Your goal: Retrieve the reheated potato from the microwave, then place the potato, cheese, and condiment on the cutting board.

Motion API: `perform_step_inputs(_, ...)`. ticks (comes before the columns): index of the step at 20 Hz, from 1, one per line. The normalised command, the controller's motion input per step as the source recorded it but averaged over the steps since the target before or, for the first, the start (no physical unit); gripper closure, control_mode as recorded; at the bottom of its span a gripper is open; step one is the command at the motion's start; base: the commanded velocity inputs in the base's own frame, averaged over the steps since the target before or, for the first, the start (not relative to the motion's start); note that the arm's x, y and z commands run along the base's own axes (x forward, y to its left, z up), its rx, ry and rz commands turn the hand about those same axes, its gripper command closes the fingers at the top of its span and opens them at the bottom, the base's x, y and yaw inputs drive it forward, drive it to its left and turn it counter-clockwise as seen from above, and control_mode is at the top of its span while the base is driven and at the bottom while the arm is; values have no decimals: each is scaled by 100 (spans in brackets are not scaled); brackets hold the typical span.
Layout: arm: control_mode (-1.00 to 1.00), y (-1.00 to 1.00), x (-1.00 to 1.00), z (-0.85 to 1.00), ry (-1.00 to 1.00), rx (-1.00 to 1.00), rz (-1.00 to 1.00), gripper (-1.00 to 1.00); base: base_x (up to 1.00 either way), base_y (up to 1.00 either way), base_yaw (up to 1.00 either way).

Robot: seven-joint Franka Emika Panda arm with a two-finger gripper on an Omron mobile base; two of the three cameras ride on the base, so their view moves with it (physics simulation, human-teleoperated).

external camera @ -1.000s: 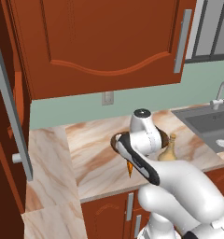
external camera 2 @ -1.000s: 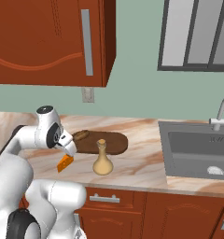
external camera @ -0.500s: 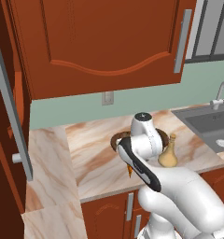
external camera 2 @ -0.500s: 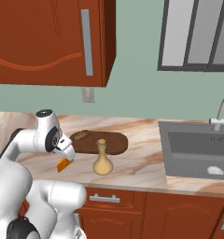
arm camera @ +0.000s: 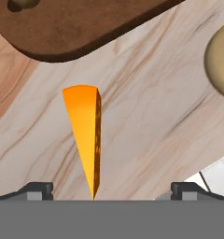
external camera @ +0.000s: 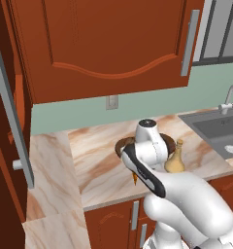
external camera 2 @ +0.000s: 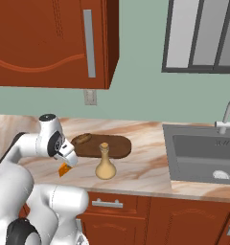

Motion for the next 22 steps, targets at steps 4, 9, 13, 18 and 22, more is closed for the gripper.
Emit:
perform_step_inputs(4, -100, 0, 3, -7, 11, 0, -1, -100, 0, 0, 0)
perform_step_inputs(9, -100, 0, 1, -2, 14, 0, -5, -100, 0, 0, 0)
perform_step_inputs(13, -100, 0, 3, -8, 13, 0, -1, -100, 0, 0, 0)
perform_step_inputs(18, -100, 0, 4, -3, 4, 0, 0, -100, 0, 0, 0)
perform_step_inputs(22, -100, 0, 0, -6, 1, 0, 0, -100, 0, 0, 0)
